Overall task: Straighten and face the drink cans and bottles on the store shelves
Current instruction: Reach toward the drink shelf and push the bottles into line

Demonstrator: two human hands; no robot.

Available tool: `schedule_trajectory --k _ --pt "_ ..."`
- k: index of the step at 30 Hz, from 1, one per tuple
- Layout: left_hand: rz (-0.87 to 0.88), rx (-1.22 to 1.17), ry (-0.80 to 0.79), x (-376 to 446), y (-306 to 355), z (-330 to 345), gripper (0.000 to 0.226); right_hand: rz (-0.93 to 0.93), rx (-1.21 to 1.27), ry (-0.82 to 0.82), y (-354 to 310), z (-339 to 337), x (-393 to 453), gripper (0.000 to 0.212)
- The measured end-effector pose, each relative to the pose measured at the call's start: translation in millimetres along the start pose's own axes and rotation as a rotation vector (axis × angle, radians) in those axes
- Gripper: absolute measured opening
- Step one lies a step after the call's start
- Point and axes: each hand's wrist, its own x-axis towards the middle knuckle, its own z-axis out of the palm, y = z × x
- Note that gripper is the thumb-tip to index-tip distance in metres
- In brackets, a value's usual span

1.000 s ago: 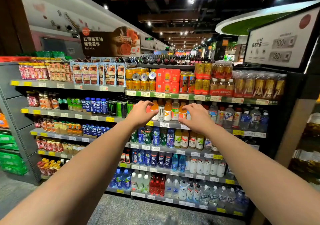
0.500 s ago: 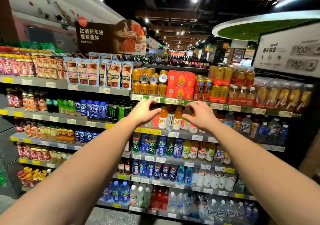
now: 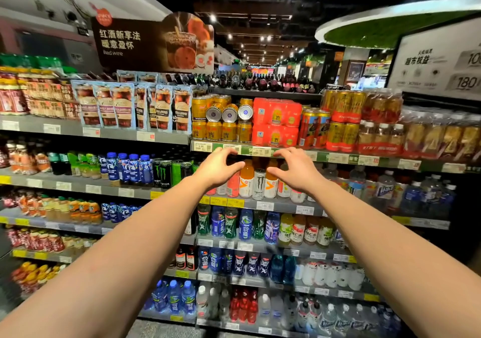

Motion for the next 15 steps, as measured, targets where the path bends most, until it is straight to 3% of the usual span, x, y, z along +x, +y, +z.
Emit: schedule_trajectory --k 15 --pt "-0.075 0.024 0.076 134 -14 63 0.046 -0.104 0.257 -0.061 84 57 136 0.055"
